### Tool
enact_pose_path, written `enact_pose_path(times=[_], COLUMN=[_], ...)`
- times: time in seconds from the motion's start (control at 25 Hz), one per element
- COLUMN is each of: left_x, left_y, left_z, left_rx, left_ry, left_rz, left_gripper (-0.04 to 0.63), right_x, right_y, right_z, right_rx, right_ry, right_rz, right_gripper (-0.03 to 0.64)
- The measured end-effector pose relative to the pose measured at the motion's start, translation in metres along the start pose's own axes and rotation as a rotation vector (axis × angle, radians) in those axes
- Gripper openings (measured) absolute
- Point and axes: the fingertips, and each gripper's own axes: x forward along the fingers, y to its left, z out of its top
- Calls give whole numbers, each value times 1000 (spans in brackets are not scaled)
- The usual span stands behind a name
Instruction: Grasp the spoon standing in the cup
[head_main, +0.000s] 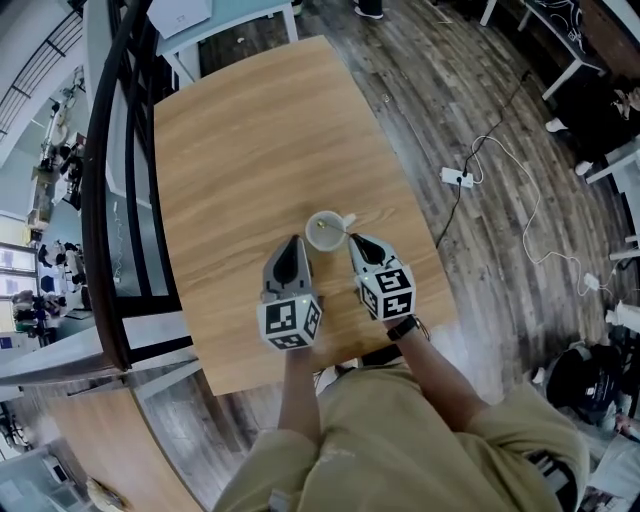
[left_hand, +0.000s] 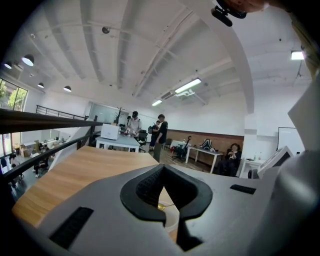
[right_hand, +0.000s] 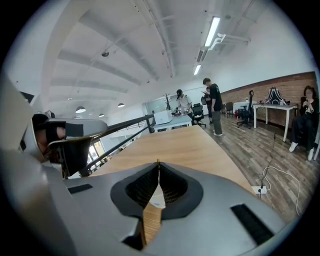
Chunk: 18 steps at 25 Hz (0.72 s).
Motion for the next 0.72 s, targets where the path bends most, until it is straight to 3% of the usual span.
enact_pose_path(times=[0.72], left_x=[-94], left_y=[-41], left_z=[68], left_rx=[115], left_ry=[-127], left_rz=[-5], left_gripper=[5], right_x=[-119], right_y=[46], right_z=[90], right_rx=[-42], right_ry=[-282], right_rz=[38], right_gripper=[17])
